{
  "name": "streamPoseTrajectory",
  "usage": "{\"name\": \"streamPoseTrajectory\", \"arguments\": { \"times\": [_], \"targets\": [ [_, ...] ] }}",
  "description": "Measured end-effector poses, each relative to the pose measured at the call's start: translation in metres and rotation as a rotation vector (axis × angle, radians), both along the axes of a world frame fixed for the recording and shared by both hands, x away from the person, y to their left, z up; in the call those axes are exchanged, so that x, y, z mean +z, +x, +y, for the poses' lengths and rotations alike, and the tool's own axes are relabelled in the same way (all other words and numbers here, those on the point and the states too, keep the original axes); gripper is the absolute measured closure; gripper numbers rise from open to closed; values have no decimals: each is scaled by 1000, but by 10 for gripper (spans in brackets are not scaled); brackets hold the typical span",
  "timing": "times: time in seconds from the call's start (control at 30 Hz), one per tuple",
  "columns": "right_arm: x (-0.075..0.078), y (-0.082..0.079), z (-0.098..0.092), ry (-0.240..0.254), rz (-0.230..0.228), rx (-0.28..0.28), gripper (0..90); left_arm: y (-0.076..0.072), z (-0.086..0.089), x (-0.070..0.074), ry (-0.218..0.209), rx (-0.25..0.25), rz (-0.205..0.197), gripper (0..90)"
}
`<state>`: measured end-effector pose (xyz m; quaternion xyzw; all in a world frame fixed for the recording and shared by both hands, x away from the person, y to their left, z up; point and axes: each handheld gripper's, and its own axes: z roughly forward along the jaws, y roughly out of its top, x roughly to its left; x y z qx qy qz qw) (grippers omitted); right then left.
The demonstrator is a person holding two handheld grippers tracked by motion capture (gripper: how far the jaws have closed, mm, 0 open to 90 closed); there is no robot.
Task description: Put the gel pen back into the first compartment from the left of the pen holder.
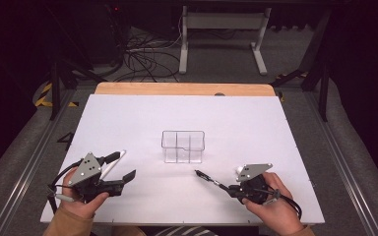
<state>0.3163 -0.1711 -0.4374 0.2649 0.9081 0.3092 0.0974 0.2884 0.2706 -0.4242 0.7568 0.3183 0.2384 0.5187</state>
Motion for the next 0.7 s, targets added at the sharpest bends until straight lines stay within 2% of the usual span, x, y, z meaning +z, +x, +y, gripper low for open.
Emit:
{"name": "streamPoseTrajectory", "arguments": {
  "times": [0.23,0.43,0.7],
  "targets": [
    [16,-1,0,19,-27,18,818,0,-2,5,5,-26,-18,223],
    [31,0,4,14,-38,56,817,0,-4,12,13,-69,-19,217],
    [54,4,21,-31,-57,138,817,5,-14,23,39,-151,-13,191]
  ]
}}
